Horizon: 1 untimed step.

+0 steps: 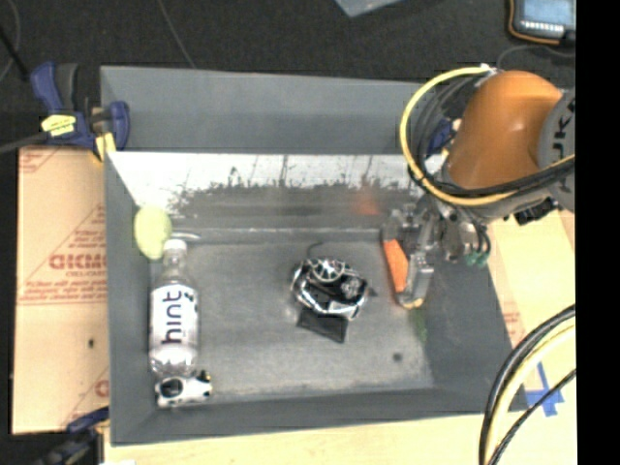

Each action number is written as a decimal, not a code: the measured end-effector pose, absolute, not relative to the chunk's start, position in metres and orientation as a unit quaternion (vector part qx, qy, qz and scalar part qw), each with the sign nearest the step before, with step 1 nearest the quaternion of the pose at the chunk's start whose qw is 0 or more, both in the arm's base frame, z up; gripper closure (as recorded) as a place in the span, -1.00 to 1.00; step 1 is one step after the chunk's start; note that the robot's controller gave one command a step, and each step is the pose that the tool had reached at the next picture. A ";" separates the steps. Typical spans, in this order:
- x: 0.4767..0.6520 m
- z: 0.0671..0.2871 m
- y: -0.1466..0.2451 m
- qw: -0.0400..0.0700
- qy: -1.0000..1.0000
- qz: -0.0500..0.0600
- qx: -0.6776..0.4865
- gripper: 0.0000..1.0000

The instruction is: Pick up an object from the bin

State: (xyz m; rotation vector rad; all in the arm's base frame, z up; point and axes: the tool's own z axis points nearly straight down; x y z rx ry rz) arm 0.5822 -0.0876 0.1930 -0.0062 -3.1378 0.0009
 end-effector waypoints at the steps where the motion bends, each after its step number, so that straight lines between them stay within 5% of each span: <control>1: 0.584 0.198 -0.087 -0.002 -1.000 0.001 -0.001 -1.00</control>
Offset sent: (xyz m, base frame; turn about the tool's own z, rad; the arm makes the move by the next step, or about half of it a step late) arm 0.0037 0.0824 -0.0748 -0.1772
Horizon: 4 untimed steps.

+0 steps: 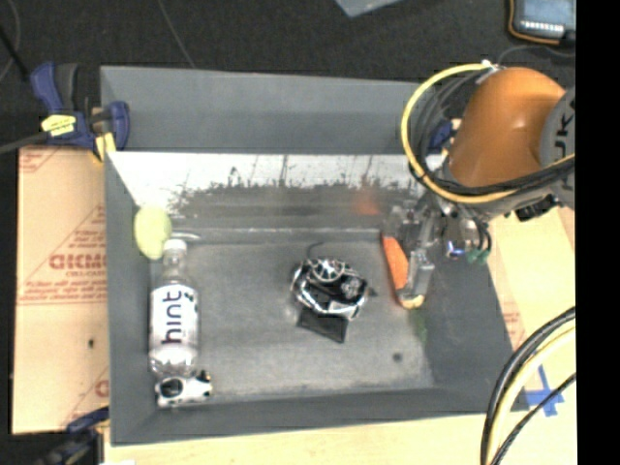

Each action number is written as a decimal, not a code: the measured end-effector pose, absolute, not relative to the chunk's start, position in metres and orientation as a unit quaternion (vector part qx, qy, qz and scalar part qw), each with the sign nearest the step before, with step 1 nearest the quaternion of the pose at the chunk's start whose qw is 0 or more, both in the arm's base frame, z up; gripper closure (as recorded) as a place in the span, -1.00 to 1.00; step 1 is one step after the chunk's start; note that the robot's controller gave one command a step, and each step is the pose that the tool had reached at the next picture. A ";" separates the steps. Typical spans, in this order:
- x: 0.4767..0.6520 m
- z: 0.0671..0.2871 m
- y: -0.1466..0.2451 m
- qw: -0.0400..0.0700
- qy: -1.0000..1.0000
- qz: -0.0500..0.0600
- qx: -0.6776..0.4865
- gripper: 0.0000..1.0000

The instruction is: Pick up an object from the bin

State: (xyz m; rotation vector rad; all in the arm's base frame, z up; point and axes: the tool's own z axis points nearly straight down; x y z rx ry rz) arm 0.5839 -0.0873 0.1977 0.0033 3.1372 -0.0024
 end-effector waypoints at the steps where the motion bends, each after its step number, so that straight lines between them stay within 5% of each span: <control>1: 0.586 0.165 -0.054 0.004 0.999 -0.002 -0.034 -1.00; 2: 0.563 0.118 -0.045 0.003 0.990 0.000 -0.138 -1.00; 3: 0.555 0.073 -0.007 0.007 0.997 -0.002 -0.070 1.00; 4: 0.555 0.073 -0.007 0.007 0.997 -0.002 -0.071 1.00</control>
Offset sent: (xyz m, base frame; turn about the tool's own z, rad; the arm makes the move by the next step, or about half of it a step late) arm -0.0409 0.0343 -0.1084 -0.3563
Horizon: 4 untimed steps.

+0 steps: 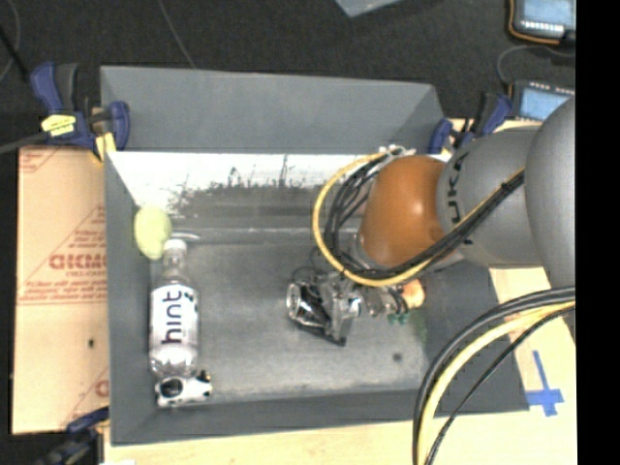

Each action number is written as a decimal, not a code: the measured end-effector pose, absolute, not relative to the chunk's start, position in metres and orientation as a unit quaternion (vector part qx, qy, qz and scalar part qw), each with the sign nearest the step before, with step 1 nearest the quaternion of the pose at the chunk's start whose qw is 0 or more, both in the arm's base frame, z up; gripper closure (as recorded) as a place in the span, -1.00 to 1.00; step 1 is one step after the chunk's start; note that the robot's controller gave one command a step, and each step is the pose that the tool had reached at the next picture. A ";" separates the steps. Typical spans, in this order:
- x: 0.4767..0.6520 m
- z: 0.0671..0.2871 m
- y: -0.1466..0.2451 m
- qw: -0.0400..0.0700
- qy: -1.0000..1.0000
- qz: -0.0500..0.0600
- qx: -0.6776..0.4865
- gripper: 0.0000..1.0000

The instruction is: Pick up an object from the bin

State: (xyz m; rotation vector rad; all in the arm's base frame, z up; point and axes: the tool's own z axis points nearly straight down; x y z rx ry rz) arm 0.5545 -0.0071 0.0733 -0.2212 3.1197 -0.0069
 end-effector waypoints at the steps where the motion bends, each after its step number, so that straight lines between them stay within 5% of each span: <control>1: 0.547 0.074 -0.010 0.011 0.997 -0.002 -0.072 1.00; 2: 0.549 0.081 -0.014 0.010 0.998 -0.001 -0.058 1.00; 3: 0.550 0.248 -0.017 0.016 0.999 -0.003 -0.050 1.00; 4: 0.549 0.245 -0.017 0.012 0.999 -0.002 -0.050 1.00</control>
Offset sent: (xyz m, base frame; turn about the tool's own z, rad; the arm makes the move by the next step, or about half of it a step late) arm -0.0030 -0.0113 0.0120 0.0503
